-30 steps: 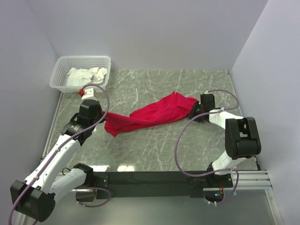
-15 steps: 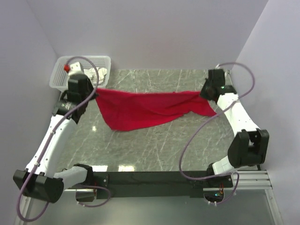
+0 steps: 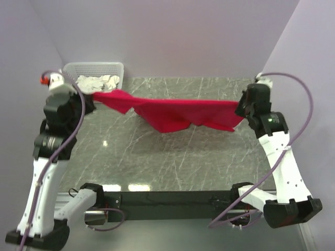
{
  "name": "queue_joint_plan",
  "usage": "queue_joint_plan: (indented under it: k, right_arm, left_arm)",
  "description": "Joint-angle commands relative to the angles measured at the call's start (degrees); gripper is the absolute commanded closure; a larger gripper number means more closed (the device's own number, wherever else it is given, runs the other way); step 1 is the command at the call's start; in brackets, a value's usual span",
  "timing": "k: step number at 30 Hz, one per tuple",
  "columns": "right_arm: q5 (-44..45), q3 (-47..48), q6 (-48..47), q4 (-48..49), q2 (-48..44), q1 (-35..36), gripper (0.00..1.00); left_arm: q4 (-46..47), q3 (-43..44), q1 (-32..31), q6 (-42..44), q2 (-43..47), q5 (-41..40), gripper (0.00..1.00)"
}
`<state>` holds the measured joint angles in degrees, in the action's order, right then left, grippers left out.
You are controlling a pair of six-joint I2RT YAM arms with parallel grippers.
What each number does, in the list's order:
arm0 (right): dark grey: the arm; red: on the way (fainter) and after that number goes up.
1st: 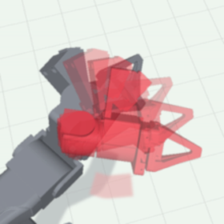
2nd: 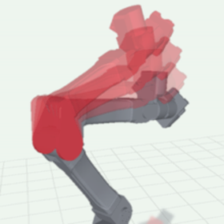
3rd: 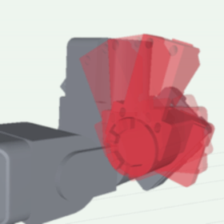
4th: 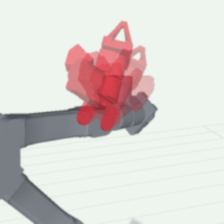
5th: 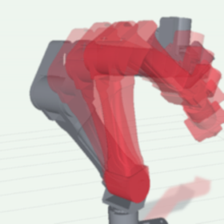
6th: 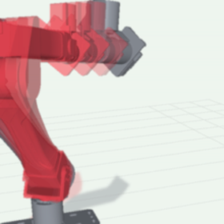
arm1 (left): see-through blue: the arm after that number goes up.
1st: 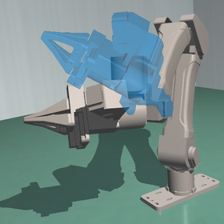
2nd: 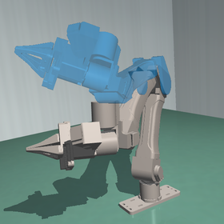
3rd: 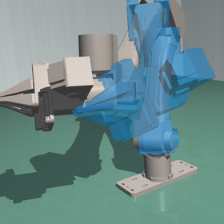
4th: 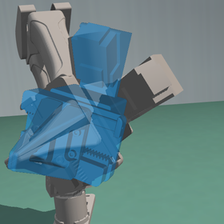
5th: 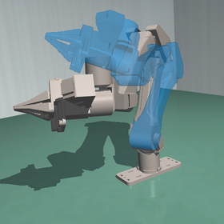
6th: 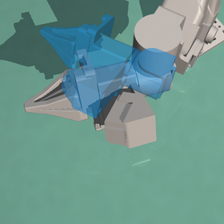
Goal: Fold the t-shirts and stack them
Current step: Flatten the tshirt out
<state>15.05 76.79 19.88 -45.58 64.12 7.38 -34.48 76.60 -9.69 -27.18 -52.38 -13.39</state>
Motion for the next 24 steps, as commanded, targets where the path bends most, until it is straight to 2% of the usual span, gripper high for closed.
queue_joint_plan:
  k: [1,4,6,8,11,12,13,15,16,17,19,21,24]
  right_arm:
    - [0.51,-8.92,2.68,-7.67,0.05,3.85,1.0]
    - [-4.13,-17.18,7.0,-8.82,-2.5,6.94,1.0]
    - [-7.56,-22.53,8.68,-8.82,-2.95,10.72,0.97]
    - [-10.9,-26.24,10.52,-8.21,-2.51,13.09,0.94]
    - [-13.03,-32.4,13.16,-7.24,-1.37,16.08,0.9]
    - [-13.03,-34.24,13.6,-6.89,-1.45,16.35,0.88]
    - [-14.85,-35.13,14.04,-6.37,-1.63,16.53,0.79]
    - [-18.02,-37.41,14.13,-4.08,-2.85,16.53,0.7]
    - [-20.82,-37.94,14.66,-3.47,-3.55,16.44,0.59]
    - [-21.89,-38.56,14.92,-2.33,-4.78,16.53,0.55]
    - [-21.04,-39.18,16.23,-2.05,-6.1,16.27,0.51]
    - [-16.46,-38.57,16.94,-2.58,-7.51,15.48,0.48]
    - [-17.59,-38.04,16.16,-0.04,-7.08,10.83,0.48]
  left_arm:
    - [-3.22,-10.3,1.08,-2.86,6.84,1.34,0.99]
    - [-5.68,-20.59,1.08,-6.99,13.52,2.66,1.0]
    - [-7.0,-25.68,0.99,-11.2,17.29,0.75,0.99]
    - [-6.23,-27.98,0.99,-13.51,19.76,3.27,0.99]
    - [-6.57,-30.28,0.99,-16.41,21.35,1.0,0.99]
    - [-6.74,-30.71,0.99,-16.68,21.44,0.65,0.99]
    - [-6.65,-30.89,0.99,-17.29,21.53,-0.14,0.99]
    - [-6.13,-31.86,0.99,-17.64,22.49,-0.23,0.99]
    - [-5.87,-32.21,0.99,-18.25,22.93,-0.15,0.99]
    - [-5.34,-32.56,0.99,-18.43,23.46,0.03,0.99]
    - [-5.07,-33.53,0.99,-18.79,24.78,0.03,0.99]
    - [-5.51,-33.88,0.99,-18.44,25.57,-0.5,0.99]
    - [-5.43,-34.32,0.99,-18.08,26.19,-1.29,0.99]
